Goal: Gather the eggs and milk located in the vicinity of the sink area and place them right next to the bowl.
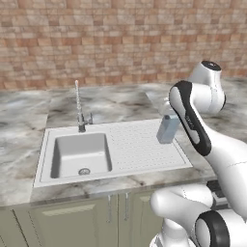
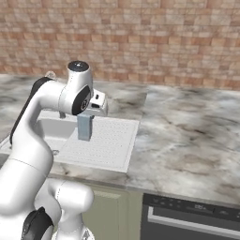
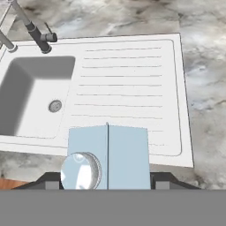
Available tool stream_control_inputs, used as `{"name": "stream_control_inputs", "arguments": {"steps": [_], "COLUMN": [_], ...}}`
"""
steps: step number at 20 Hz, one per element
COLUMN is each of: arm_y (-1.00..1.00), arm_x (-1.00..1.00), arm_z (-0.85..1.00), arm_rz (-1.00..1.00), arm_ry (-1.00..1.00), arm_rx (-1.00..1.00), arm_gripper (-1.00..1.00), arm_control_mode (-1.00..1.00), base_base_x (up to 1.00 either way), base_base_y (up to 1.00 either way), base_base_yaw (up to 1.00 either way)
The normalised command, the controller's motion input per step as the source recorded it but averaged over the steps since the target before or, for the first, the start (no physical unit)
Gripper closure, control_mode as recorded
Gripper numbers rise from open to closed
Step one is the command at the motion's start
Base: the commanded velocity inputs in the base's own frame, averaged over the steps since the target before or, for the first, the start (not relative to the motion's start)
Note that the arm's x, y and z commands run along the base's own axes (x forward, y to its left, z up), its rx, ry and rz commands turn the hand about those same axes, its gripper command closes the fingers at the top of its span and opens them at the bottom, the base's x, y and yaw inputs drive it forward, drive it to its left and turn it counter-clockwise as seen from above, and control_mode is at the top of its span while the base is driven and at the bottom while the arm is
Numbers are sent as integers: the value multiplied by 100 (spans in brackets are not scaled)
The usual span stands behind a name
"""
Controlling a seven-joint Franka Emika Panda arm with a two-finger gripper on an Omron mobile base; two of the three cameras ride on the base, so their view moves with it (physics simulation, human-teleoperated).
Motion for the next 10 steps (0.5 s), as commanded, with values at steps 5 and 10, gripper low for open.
{"name": "stream_control_inputs", "arguments": {"steps": [5, 10], "arm_y": [0, 0], "arm_x": [0, 0], "arm_z": [0, 0], "arm_rz": [0, 0], "arm_ry": [0, 0], "arm_rx": [0, 0], "arm_gripper": [100, 100], "arm_control_mode": [100, 100], "base_base_x": [-16, -15], "base_base_y": [56, 57], "base_base_yaw": [3, 1]}}
